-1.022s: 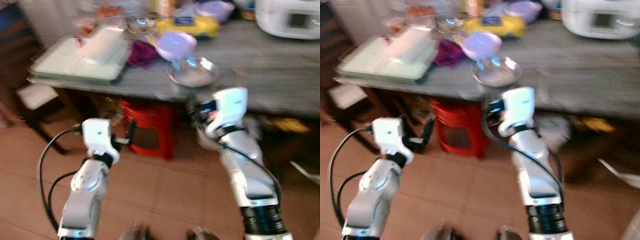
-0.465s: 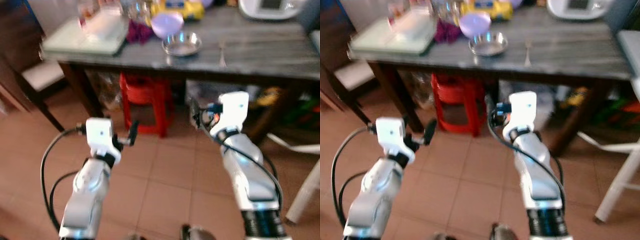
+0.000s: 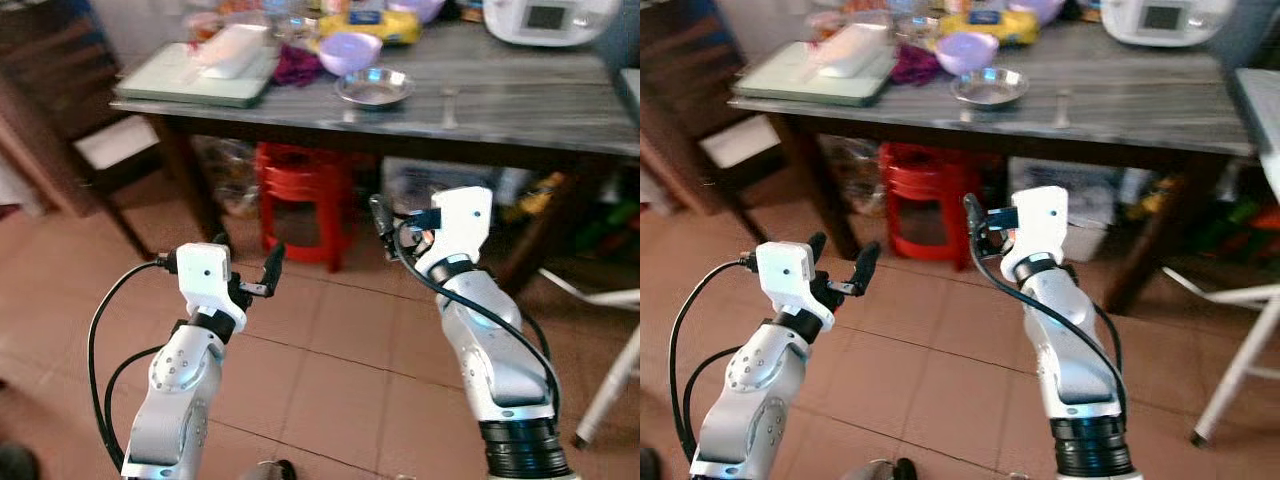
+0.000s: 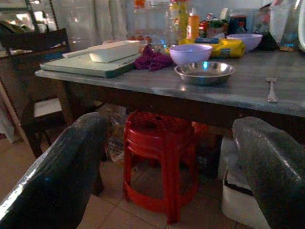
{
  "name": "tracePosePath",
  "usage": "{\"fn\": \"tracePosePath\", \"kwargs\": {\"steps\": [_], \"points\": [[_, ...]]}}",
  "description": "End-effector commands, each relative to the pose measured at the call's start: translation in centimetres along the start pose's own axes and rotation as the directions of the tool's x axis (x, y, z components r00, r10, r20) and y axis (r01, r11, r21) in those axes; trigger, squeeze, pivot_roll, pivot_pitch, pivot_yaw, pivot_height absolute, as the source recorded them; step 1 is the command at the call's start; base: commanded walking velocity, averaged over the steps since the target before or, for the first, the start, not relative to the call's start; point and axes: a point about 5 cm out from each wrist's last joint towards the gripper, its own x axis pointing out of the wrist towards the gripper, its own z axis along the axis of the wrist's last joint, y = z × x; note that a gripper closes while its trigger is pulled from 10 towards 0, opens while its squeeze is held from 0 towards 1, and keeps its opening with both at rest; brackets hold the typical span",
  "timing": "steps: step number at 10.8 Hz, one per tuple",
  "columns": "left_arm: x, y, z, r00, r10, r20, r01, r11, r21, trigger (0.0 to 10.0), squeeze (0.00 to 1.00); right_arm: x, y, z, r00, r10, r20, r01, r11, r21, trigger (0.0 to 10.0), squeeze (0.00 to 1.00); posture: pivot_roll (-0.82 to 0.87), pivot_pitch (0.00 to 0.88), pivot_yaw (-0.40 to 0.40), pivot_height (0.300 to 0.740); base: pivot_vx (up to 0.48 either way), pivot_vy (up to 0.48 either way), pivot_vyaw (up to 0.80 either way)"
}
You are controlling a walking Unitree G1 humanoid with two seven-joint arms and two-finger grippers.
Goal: Setting the table
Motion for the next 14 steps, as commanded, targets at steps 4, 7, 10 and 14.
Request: {"fn": "tracePosePath", "kwargs": {"steps": [4,7,10,14], "points": [[0.0,0.2,0.2,1.0,-0.005,0.021,0.006,1.0,-0.03,10.0,0.0,0.2,-1.5,-0.1,0.994,-0.105,-0.011,0.105,0.994,-0.038,10.0,0.0,-0.05,0.144,0.075,0.74,0.0,0.0,0.0],[0.1,-0.1,0.1,1.0,-0.022,0.015,0.023,0.999,-0.032,10.0,0.0,0.0,-1.4,-0.3,0.994,-0.107,-0.02,0.107,0.994,-0.017,10.0,0.0,-0.05,0.15,0.076,0.74,0.0,0.0,0.0],[0.2,-0.2,0.0,1.0,-0.026,0.011,0.026,0.999,-0.029,10.0,0.0,-0.1,-1.6,-0.4,0.993,-0.111,-0.027,0.11,0.994,-0.02,10.0,0.0,-0.06,0.151,0.076,0.74,0.0,-0.095,-0.45],[0.1,0.0,-0.1,1.0,-0.024,0.007,0.024,0.999,-0.031,10.0,0.0,0.0,-1.2,-0.6,0.995,-0.096,-0.032,0.095,0.995,-0.016,10.0,0.0,-0.05,0.152,0.077,0.74,0.0,-0.364,0.0]]}}
